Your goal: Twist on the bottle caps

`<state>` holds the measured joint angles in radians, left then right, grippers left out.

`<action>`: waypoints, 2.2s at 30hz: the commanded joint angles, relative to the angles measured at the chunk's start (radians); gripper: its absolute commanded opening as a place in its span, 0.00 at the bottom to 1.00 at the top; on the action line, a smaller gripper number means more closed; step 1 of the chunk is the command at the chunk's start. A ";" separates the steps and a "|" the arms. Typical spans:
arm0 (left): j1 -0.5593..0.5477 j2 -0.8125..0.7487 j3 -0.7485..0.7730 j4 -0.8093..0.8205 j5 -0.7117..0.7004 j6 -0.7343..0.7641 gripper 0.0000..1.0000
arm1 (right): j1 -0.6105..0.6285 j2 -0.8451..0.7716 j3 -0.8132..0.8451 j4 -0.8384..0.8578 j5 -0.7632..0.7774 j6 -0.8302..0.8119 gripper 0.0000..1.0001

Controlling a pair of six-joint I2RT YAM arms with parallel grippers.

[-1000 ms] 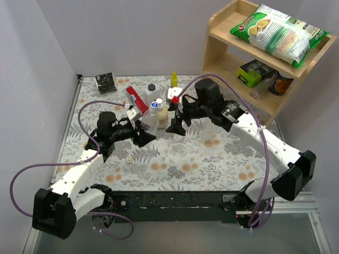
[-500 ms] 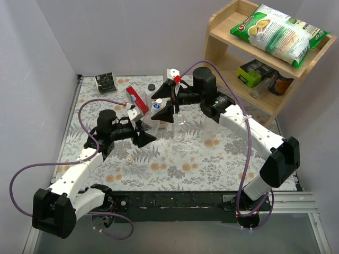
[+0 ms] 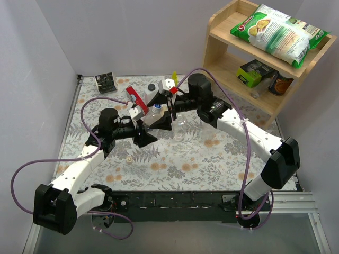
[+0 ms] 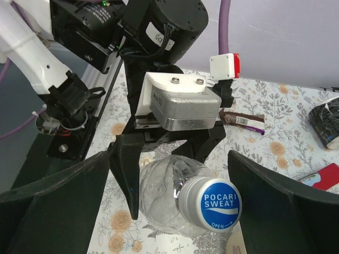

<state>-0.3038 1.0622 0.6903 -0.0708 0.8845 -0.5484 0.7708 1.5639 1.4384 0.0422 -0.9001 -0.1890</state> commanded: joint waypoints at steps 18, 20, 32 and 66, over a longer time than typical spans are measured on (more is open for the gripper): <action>0.045 0.002 0.025 0.066 -0.027 -0.108 0.00 | 0.016 -0.185 -0.082 -0.327 0.233 -0.242 0.98; 0.045 -0.002 0.026 0.055 -0.030 -0.084 0.00 | 0.013 -0.194 -0.082 -0.349 0.278 -0.234 0.98; 0.025 -0.007 0.049 -0.084 0.044 0.082 0.00 | -0.016 -0.055 0.051 0.086 0.138 0.055 0.98; 0.057 0.059 0.103 0.034 0.034 -0.084 0.00 | 0.053 -0.166 -0.136 -0.180 0.274 -0.175 0.98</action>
<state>-0.2878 1.1210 0.7475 -0.0795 0.9886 -0.5842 0.8116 1.4410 1.3174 -0.0593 -0.6106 -0.3748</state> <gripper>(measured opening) 0.574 0.984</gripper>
